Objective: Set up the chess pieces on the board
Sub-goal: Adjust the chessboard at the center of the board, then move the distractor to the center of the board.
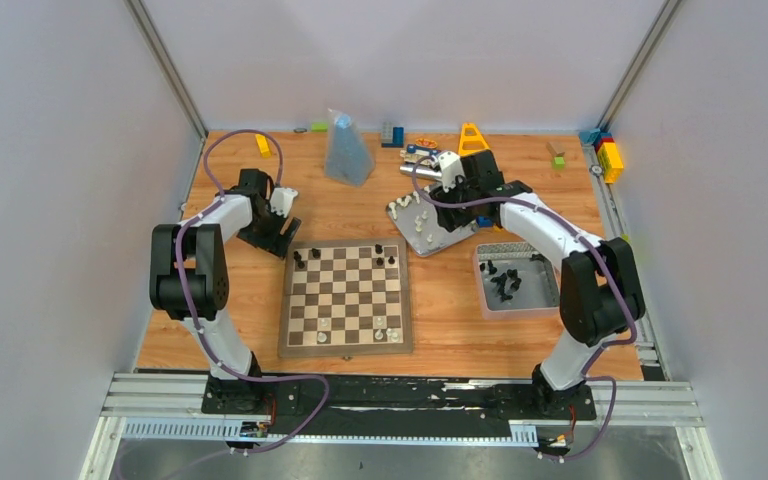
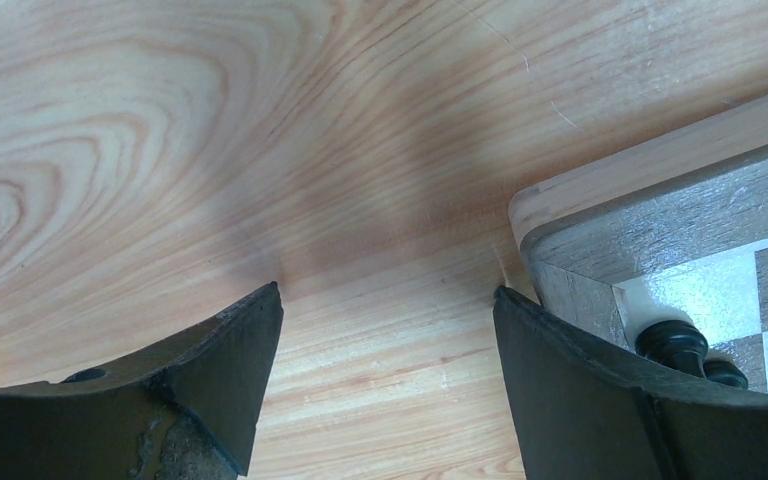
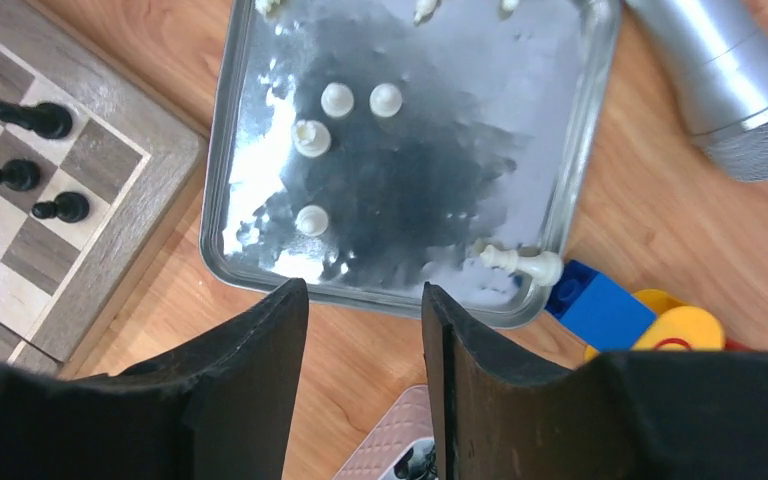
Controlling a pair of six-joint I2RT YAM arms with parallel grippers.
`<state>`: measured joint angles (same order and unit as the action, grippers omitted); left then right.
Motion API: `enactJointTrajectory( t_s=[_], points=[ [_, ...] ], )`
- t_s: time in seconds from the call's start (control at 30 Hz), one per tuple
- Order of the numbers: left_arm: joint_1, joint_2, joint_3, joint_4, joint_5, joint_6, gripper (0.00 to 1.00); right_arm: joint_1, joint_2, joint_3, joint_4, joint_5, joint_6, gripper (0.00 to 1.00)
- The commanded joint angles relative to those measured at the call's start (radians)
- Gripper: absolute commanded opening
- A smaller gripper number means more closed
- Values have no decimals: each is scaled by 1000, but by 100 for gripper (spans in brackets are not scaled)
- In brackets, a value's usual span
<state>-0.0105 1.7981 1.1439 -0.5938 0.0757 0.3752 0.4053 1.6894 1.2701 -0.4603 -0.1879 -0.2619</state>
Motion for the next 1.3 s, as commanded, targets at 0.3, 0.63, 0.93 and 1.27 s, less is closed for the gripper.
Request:
enactJointTrajectory(
  t_s=[0.3, 0.63, 0.93, 1.27],
  points=[
    [-9, -50, -28, 12, -21, -5, 90, 73, 83, 2, -14, -134, -18, 55],
    [-4, -72, -35, 1, -36, 6, 90, 148, 176, 20, -13, -48, -73, 49],
    [0, -72, -38, -1, -35, 14, 90, 175, 233, 13, -8, 30, -114, 29],
    [0, -69, -39, -3, -28, 19, 90, 157, 237, 25, -7, 74, -266, 7]
  ],
)
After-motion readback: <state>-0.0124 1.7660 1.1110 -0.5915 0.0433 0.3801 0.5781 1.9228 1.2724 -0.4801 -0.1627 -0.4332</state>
